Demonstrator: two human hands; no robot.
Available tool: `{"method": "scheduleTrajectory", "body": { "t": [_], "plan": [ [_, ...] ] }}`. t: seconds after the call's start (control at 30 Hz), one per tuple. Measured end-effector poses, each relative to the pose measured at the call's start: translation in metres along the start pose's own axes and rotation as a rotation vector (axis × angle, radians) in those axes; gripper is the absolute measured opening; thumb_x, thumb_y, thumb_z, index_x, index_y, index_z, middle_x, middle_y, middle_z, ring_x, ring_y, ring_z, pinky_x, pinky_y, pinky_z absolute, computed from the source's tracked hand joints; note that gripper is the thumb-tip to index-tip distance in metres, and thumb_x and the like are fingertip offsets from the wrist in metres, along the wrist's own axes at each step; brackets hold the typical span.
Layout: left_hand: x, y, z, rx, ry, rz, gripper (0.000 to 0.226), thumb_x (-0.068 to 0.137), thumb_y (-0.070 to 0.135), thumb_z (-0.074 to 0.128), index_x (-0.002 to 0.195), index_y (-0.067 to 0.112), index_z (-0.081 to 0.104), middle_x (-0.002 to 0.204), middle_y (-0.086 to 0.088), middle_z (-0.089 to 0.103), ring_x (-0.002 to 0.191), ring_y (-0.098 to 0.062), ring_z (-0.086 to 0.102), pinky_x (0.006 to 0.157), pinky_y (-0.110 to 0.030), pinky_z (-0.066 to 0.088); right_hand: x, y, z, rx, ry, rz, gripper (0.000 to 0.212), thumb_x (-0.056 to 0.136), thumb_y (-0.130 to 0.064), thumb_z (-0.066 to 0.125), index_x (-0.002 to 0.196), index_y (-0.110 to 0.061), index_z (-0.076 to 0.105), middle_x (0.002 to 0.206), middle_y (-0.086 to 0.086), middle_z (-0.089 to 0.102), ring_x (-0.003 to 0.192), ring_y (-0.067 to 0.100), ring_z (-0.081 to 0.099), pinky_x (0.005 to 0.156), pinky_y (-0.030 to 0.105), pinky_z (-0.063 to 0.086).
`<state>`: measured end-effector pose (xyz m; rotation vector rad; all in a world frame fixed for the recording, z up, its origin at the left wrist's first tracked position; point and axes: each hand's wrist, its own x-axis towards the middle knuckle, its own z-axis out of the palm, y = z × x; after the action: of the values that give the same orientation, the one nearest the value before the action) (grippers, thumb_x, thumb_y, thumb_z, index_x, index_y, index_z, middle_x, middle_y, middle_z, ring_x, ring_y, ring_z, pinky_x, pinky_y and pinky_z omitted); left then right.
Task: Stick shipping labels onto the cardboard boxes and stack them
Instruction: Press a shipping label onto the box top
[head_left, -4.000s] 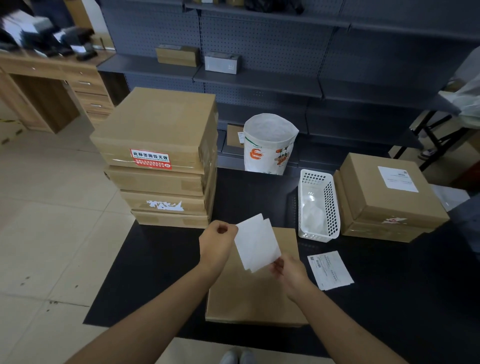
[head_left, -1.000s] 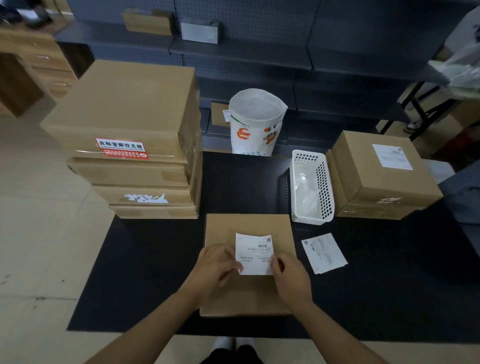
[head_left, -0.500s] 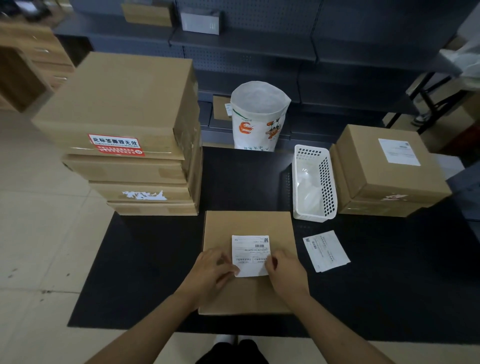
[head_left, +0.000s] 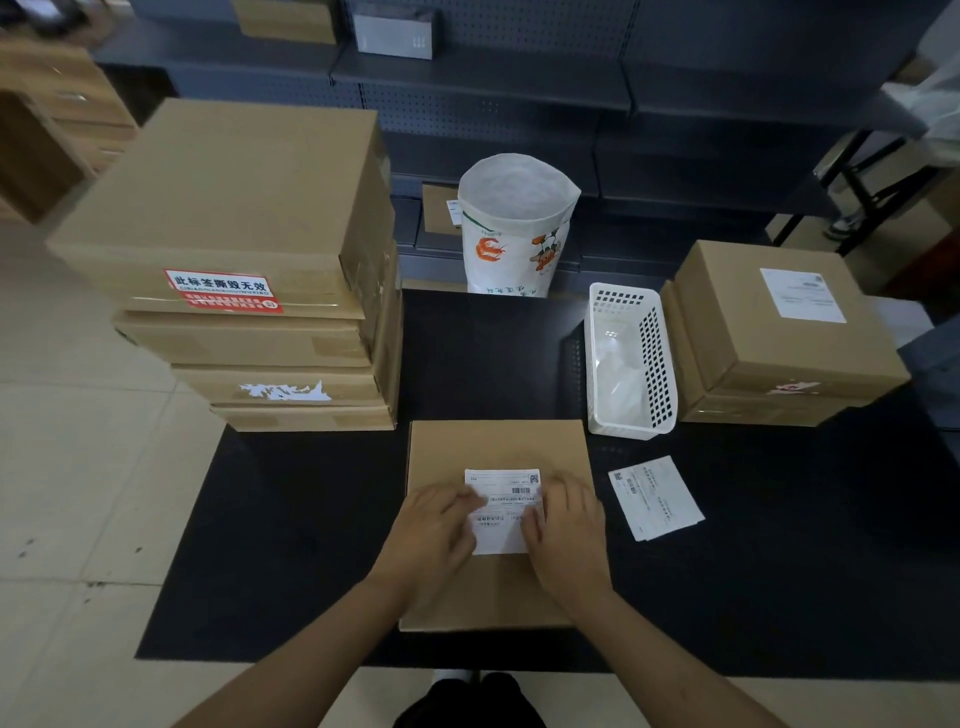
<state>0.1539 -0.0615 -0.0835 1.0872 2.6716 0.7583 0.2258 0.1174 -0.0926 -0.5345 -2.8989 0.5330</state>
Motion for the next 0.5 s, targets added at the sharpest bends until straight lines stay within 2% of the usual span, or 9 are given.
{"method": "scheduleTrajectory", "body": {
  "t": [0.03,0.07,0.1,0.13,0.2,0.33,0.43,0.5],
  "plan": [
    [0.008,0.005,0.003,-0.002,-0.028,-0.020,0.041,0.095,0.026,0.049,0.136,0.018,0.051,0.140,0.000,0.049,0.133,-0.017,0.040,0.110,-0.022,0.015,0.001,-0.002,0.003,0.026,-0.068,-0.065,0.038,0.092,-0.027,0.055,0.127,-0.011,0.053,0.137,0.005,0.050,0.128,0.024,0.045,0.108,0.034,0.033],
    [0.015,0.010,0.009,0.007,-0.078,-0.038,0.049,0.099,0.031,0.040,0.146,0.018,0.035,0.152,0.002,0.033,0.142,-0.013,0.023,0.112,-0.019,0.000,0.003,-0.003,0.006,0.032,-0.162,-0.138,0.054,0.096,-0.028,0.049,0.145,-0.009,0.036,0.154,0.004,0.031,0.143,0.024,0.027,0.117,0.031,0.018],
    [0.019,0.012,0.016,0.049,-0.140,-0.045,0.054,0.102,0.037,0.030,0.151,0.019,0.018,0.157,0.006,0.014,0.146,-0.008,0.004,0.110,-0.017,-0.013,0.006,-0.004,0.011,0.017,-0.251,-0.201,0.063,0.099,-0.030,0.041,0.152,-0.011,0.014,0.161,0.000,0.007,0.149,0.021,0.006,0.120,0.029,0.002],
    [0.021,0.012,0.023,0.112,-0.195,-0.038,0.057,0.102,0.042,0.022,0.151,0.019,0.004,0.157,0.007,-0.002,0.144,-0.006,-0.011,0.108,-0.017,-0.022,0.008,-0.003,0.015,-0.012,-0.325,-0.245,0.065,0.100,-0.031,0.034,0.151,-0.014,-0.004,0.158,-0.003,-0.012,0.148,0.018,-0.010,0.119,0.029,-0.010],
    [0.017,0.008,0.035,0.201,-0.262,-0.027,0.060,0.100,0.048,0.011,0.148,0.019,-0.011,0.155,0.005,-0.017,0.140,-0.007,-0.026,0.110,-0.024,-0.025,0.009,0.001,0.024,-0.110,-0.397,-0.277,0.068,0.099,-0.035,0.027,0.147,-0.017,-0.018,0.154,-0.003,-0.027,0.145,0.019,-0.023,0.118,0.034,-0.016],
    [0.009,-0.001,0.045,0.225,-0.240,-0.027,0.067,0.094,0.055,-0.004,0.150,0.017,-0.007,0.159,0.003,-0.012,0.143,-0.008,-0.022,0.117,-0.035,-0.013,0.006,0.003,0.025,-0.149,-0.405,-0.269,0.071,0.096,-0.041,0.024,0.148,-0.017,-0.018,0.156,-0.001,-0.027,0.144,0.018,-0.027,0.116,0.034,-0.021],
    [0.007,0.001,0.048,0.262,-0.177,-0.062,0.065,0.097,0.055,0.000,0.152,0.018,-0.002,0.160,0.004,-0.003,0.145,-0.007,-0.013,0.117,-0.044,-0.009,0.002,0.000,0.026,-0.208,-0.378,-0.228,0.071,0.091,-0.046,0.010,0.149,-0.019,-0.018,0.155,-0.004,-0.028,0.145,0.017,-0.025,0.113,0.040,-0.025],
    [0.004,0.003,0.047,0.262,-0.136,-0.141,0.067,0.098,0.056,0.007,0.152,0.016,0.002,0.160,0.002,0.000,0.146,-0.010,-0.007,0.117,-0.045,-0.005,0.000,-0.001,0.026,-0.219,-0.342,-0.112,0.071,0.092,-0.053,0.006,0.149,-0.020,-0.018,0.156,-0.005,-0.027,0.144,0.015,-0.027,0.113,0.044,-0.024]
  ]
}}
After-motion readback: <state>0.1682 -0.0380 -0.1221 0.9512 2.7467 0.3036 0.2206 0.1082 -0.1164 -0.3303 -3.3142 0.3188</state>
